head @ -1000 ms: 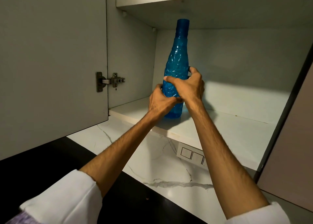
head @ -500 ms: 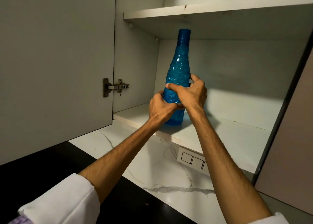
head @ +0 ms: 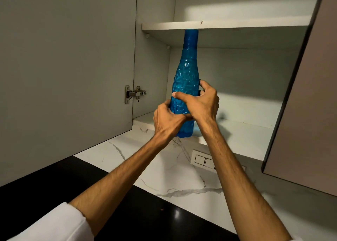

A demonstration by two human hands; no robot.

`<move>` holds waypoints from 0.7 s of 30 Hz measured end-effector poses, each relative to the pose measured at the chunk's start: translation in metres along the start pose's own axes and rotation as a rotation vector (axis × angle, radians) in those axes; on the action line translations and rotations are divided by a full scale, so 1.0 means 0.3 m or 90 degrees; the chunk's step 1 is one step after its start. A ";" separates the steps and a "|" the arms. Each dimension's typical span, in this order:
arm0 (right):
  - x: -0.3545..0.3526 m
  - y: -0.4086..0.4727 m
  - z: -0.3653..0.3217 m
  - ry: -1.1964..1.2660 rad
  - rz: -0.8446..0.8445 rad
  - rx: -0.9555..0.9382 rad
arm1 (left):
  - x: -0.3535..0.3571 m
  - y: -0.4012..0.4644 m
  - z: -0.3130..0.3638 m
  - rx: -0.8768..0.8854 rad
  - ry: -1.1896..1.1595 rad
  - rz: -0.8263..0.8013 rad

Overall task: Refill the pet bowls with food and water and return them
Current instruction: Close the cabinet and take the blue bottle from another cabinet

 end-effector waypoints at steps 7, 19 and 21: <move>-0.043 -0.194 -0.091 0.013 -0.003 0.016 | -0.192 -0.104 0.032 0.018 -0.008 0.004; -0.088 -0.586 -0.055 0.016 -0.025 0.075 | -0.501 -0.353 -0.078 0.025 0.036 0.011; -0.099 -0.655 -0.036 0.007 -0.033 0.078 | -0.540 -0.401 -0.117 0.019 0.037 0.006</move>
Point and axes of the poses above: each hand's wrist, its own y-axis towards the middle knuckle, its own x-axis out of the palm, z = x × y, the point moved 10 cm from there along y, towards the middle knuckle, and after that the axes turned 14 degrees about z, right-handed, at the moved point
